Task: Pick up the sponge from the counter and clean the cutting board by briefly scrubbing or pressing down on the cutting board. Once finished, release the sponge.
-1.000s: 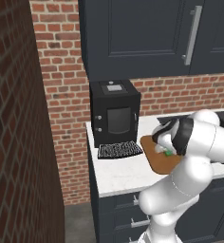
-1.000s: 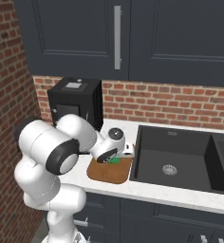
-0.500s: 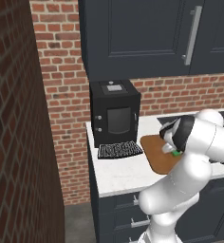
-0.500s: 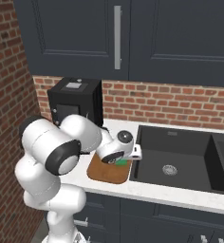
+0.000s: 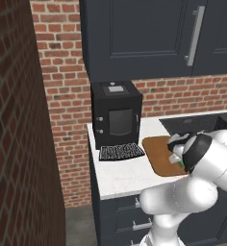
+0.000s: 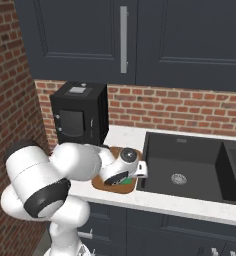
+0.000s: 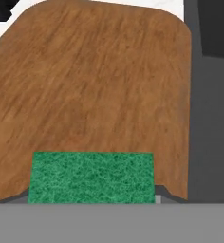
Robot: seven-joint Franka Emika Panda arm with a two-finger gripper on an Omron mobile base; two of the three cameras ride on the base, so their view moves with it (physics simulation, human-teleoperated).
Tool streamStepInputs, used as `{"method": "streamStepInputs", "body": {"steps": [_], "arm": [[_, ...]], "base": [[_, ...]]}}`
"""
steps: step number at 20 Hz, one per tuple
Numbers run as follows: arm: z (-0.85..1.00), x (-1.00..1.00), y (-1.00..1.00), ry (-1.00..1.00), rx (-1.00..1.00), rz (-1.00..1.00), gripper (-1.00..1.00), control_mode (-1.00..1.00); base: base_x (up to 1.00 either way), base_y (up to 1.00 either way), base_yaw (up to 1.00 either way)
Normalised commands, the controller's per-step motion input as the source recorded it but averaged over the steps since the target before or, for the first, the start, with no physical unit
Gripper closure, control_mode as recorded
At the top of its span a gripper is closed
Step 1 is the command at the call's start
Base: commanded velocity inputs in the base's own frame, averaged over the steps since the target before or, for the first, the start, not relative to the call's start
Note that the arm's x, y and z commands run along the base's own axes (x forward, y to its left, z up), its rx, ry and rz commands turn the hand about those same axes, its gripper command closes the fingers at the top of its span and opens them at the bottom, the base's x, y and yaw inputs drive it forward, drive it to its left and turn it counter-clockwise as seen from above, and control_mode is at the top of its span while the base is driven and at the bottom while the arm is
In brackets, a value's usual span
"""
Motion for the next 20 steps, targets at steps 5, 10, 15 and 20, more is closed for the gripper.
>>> {"method": "streamStepInputs", "body": {"steps": [5, 10, 15, 20], "arm": [[0.0, 0.01, 0.29, 0.02, 0.0, 0.0, 1.0, -1.0], [0.0, 0.46, 0.29, 0.01, 0.0, 0.0, 1.0, -1.0], [0.0, 0.51, 0.2, 0.0, 0.0, 0.0, 1.0, -1.0], [0.0, 0.49, 0.15, 0.0, 0.0, 0.0, 1.0, -1.0]], "base": [[0.0, 0.0, 0.0], [0.0, 0.0, 0.0], [0.0, 0.0, 0.0], [0.0, 0.0, 0.0]]}}
